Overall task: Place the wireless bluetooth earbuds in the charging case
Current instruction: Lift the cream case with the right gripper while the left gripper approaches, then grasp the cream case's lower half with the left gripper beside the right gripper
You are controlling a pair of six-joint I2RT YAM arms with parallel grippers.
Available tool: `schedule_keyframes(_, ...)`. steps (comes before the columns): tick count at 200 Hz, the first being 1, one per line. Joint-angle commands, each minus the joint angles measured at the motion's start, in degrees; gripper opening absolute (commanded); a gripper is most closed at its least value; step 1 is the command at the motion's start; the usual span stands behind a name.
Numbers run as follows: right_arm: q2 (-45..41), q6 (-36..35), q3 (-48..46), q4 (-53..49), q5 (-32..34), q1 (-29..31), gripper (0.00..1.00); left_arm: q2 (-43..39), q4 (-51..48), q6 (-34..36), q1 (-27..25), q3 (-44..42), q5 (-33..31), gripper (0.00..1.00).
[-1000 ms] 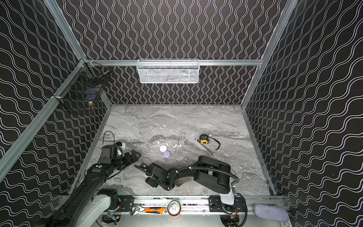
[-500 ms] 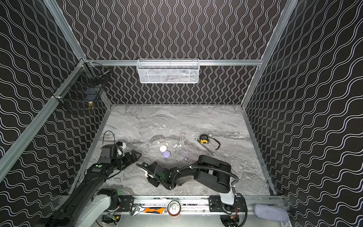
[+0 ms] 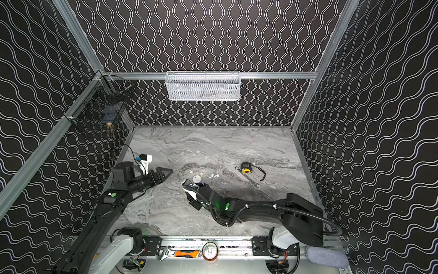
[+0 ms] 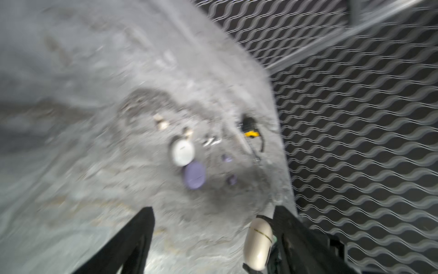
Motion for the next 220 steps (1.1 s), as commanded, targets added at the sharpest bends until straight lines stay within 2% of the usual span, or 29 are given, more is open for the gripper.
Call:
schedule_keyframes(1, -3.7, -10.3, 0.1, 6.0, 3.8, -0.4, 0.29, -1.5, 14.8, -4.6, -0.2, 0.9, 8.1, 0.81)
schedule_keyframes(14, -5.8, -14.0, 0.2, 7.5, 4.0, -0.5, 0.29, -3.2, 18.1, -5.5, -0.2, 1.9, 7.9, 0.79)
schedule_keyframes(29, -8.3, -19.1, 0.3, 9.9, 4.2, -0.6, 0.29, -4.6, 16.4, -2.8, -0.2, 5.6, 8.2, 0.8)
schedule_keyframes(54, -10.7, -25.9, 2.9, 10.8, 2.2, -1.7, 0.31, -3.2, 11.6, 1.8, -0.2, 13.6, 11.8, 0.79)
schedule_keyframes(83, -10.6, -31.5, 7.2, 8.9, 0.8, -1.9, 0.31, 1.1, 16.0, 0.1, -0.5, 15.2, 18.6, 0.72)
schedule_keyframes(105, -10.0, -33.1, 8.6, 8.9, -0.7, -1.9, 0.32, 1.1, 12.4, 4.1, -2.3, 15.6, 16.0, 0.74)
schedule_keyframes(123, -9.3, -34.2, 9.6, 8.8, -1.3, -1.9, 0.32, 2.2, 12.0, 5.5, -4.9, 15.6, 16.4, 0.72)
schedule_keyframes(178, -8.1, -34.2, 11.9, 5.5, -1.6, -2.6, 0.32, 5.1, 2.0, 14.0, -13.1, 20.4, 10.7, 0.7)
schedule_keyframes(197, -8.1, -34.6, 12.2, 5.2, -2.3, -2.6, 0.33, 5.4, 0.1, 15.5, -13.8, 21.4, 8.9, 0.69)
schedule_keyframes(220, -7.8, -35.1, 12.2, 5.7, -2.6, -2.6, 0.33, 5.9, -0.6, 15.8, -14.1, 21.8, 10.0, 0.64)
